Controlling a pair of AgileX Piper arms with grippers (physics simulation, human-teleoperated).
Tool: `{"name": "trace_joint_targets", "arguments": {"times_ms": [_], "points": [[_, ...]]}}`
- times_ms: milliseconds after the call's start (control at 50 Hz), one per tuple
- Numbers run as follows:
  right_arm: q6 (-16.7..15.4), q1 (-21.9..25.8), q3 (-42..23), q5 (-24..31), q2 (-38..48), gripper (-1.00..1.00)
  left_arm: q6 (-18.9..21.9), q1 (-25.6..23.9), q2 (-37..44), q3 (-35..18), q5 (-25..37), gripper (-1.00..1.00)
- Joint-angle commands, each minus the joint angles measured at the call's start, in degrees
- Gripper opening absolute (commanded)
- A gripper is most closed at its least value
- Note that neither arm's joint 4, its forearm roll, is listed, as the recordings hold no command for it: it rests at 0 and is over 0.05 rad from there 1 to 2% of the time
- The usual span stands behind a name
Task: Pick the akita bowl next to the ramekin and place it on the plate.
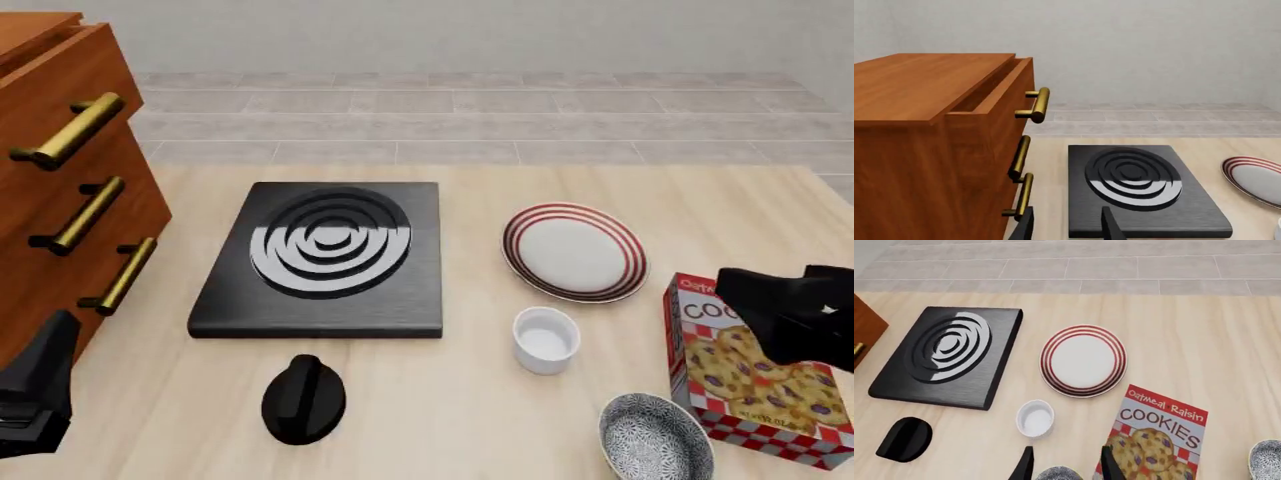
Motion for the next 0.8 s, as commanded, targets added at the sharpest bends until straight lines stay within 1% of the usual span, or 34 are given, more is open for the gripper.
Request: {"name": "trace_joint_targets", "arguments": {"times_ms": [20,40,60,120,160,180,200,220,260,300,400,500,520,560,580,800], "points": [[3.9,2.1,1.4,0.1,2.4,1.00,0.0,0.0,0.0,0.0,0.0,1.00],[5.6,2.7,1.7,-0.1,2.8,1.00,0.0,0.0,0.0,0.0,0.0,1.00],[4.4,2.7,1.8,-0.1,3.5,1.00,0.0,0.0,0.0,0.0,0.0,1.00],[4.7,1.8,1.8,0.2,3.1,1.00,0.0,0.0,0.0,0.0,0.0,1.00],[4.8,2.3,2.0,0.1,3.3,1.00,0.0,0.0,0.0,0.0,0.0,1.00],[4.3,1.6,2.3,0.0,3.7,1.00,0.0,0.0,0.0,0.0,0.0,1.00],[5.9,2.4,2.7,-0.2,3.8,1.00,0.0,0.0,0.0,0.0,0.0,1.00],[6.2,2.6,3.1,-0.5,4.4,1.00,0.0,0.0,0.0,0.0,0.0,1.00],[5.1,1.8,3.1,-0.4,4.0,1.00,0.0,0.0,0.0,0.0,0.0,1.00],[5.6,2.0,3.9,-0.8,4.3,1.00,0.0,0.0,0.0,0.0,0.0,1.00],[5.1,1.2,5.5,-1.7,4.6,1.00,0.0,0.0,0.0,0.0,0.0,1.00],[5.7,1.3,7.8,-3.4,5.4,1.00,0.0,0.0,0.0,0.0,0.0,1.00],[5.3,1.2,8.1,-3.5,5.5,1.00,0.0,0.0,0.0,0.0,0.0,1.00],[6.0,1.3,8.5,-3.7,5.5,1.00,0.0,0.0,0.0,0.0,0.0,1.00],[5.5,1.0,8.7,-3.7,5.3,1.00,0.0,0.0,0.0,0.0,0.0,1.00],[6.3,0.8,11.6,-4.6,4.8,1.00,0.0,0.0,0.0,0.0,0.0,1.00]]}}
